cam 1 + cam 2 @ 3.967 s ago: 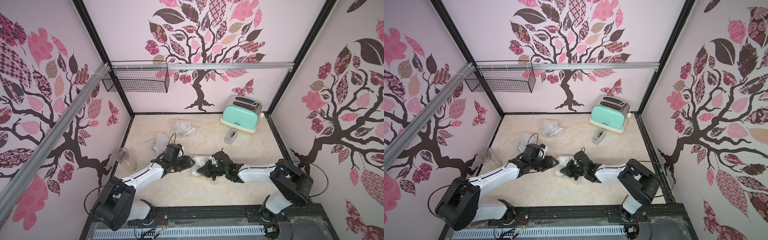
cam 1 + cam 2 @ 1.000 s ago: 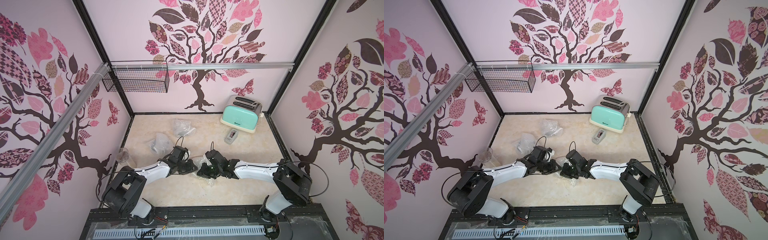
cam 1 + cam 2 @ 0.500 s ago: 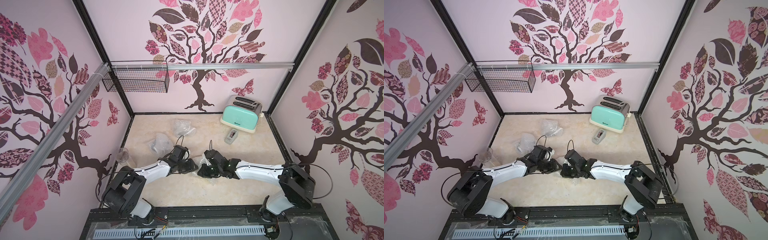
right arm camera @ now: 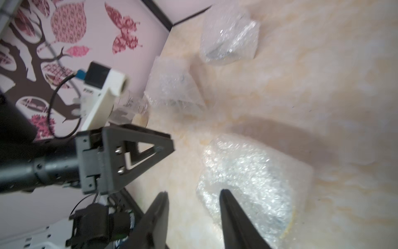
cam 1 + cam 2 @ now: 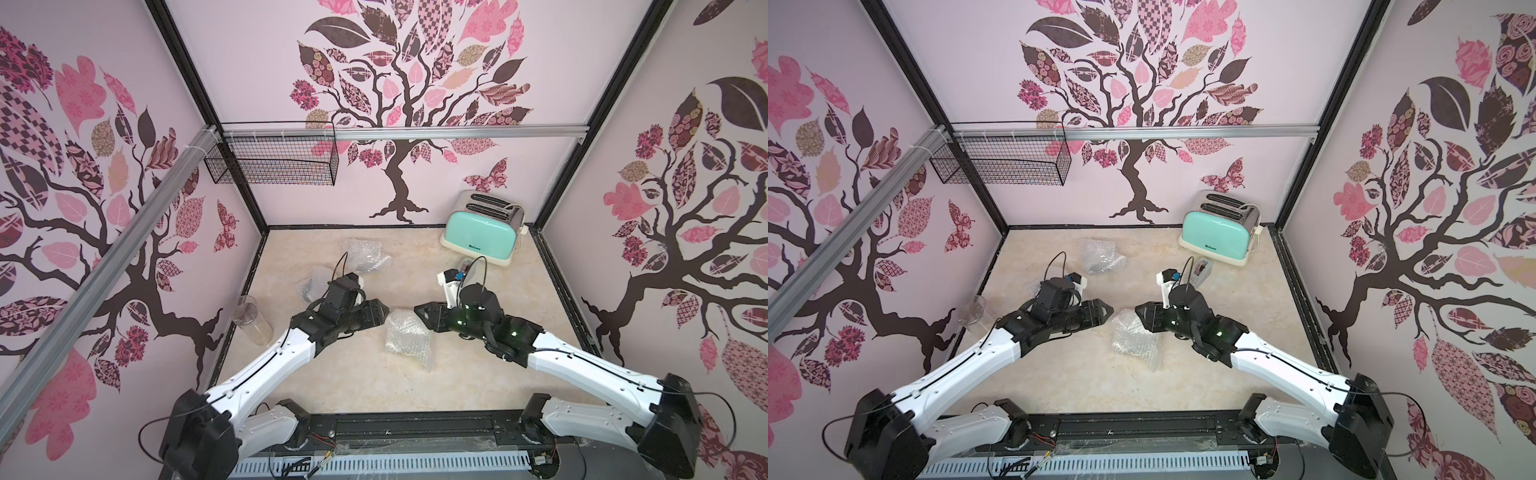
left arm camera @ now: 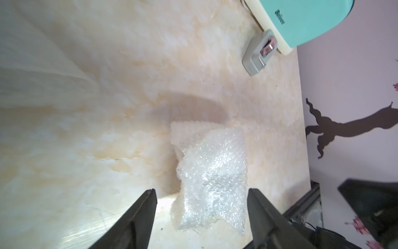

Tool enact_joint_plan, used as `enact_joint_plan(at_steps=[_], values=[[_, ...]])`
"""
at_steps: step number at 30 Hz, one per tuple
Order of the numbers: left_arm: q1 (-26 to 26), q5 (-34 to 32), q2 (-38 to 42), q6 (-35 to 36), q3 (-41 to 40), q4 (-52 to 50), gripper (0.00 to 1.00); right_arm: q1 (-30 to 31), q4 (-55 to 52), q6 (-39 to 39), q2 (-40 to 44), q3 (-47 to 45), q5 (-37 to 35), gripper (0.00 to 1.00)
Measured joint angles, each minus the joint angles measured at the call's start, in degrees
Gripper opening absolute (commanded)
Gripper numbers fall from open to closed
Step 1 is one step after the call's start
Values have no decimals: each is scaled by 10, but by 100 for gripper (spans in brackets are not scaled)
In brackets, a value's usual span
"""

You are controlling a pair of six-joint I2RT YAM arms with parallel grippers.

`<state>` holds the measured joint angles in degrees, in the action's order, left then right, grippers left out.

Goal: Wrap bowls in bubble wrap
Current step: Reset both arms

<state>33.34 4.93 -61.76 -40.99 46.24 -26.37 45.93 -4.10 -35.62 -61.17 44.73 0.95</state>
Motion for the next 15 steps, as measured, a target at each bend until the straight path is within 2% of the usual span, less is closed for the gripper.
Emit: enact_joint_plan(at_steps=[1, 2, 3, 5, 8, 10, 12, 15], values=[[5, -39, 25, 4, -7, -2, 74, -3, -1, 16, 12, -7, -25, 52], [10, -77, 51, 9, -16, -2, 74, -3, 1, 33, 25, -14, -56, 62], [14, -123, 80, 21, -31, 5, 75, -3, 3, 54, 40, -22, -97, 66], [16, -207, 120, 49, -63, 24, 75, -3, 15, 96, 65, -42, -166, 69], [15, -319, 135, 116, -97, 72, 75, -13, 65, 164, 93, -89, -269, 83], [14, -371, 120, 158, -110, 108, 73, -47, 92, 187, 94, -120, -312, 84], [9, -414, 97, 196, -125, 147, 72, -111, 113, 195, 87, -151, -336, 84], [-9, -444, 85, 230, -152, 183, 69, -192, 158, 204, 78, -208, -354, 83]])
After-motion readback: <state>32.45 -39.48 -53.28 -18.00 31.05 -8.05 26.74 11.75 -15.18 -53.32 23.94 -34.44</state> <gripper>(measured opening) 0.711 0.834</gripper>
